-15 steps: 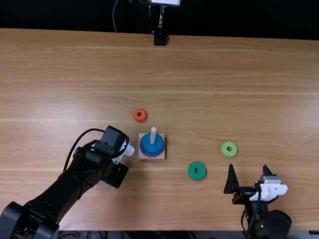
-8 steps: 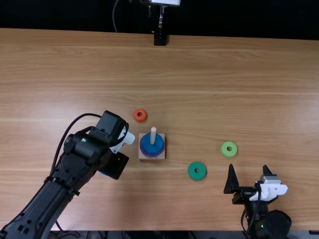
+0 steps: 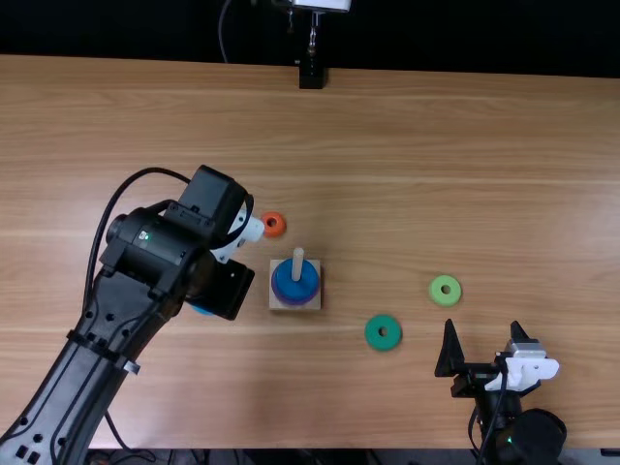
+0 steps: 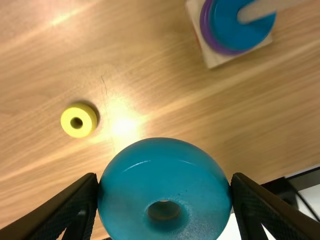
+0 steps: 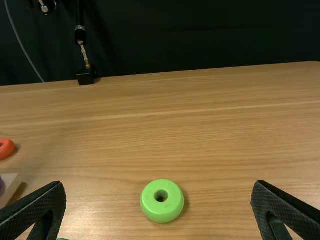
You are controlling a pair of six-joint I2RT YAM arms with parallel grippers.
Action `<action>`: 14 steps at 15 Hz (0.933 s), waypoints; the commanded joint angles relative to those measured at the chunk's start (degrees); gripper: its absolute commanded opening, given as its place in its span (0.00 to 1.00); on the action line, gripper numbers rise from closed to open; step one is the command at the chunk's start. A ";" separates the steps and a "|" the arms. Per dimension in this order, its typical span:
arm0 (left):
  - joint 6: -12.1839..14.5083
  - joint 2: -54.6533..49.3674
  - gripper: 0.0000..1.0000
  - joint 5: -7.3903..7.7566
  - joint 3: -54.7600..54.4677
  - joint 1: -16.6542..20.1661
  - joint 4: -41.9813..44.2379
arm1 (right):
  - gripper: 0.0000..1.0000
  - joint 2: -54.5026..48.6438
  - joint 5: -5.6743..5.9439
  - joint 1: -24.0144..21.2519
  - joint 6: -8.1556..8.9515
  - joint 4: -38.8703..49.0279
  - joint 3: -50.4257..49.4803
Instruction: Build the Hanoi tower: stack the rings onto the peg from bottom to top in this color order: purple, dark blue, light blue, dark green, light green, yellow, orange.
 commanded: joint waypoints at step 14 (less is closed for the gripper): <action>-9.06 13.92 0.00 0.75 18.39 -8.74 4.77 | 1.00 -0.73 0.52 -0.69 -0.23 -4.62 -2.87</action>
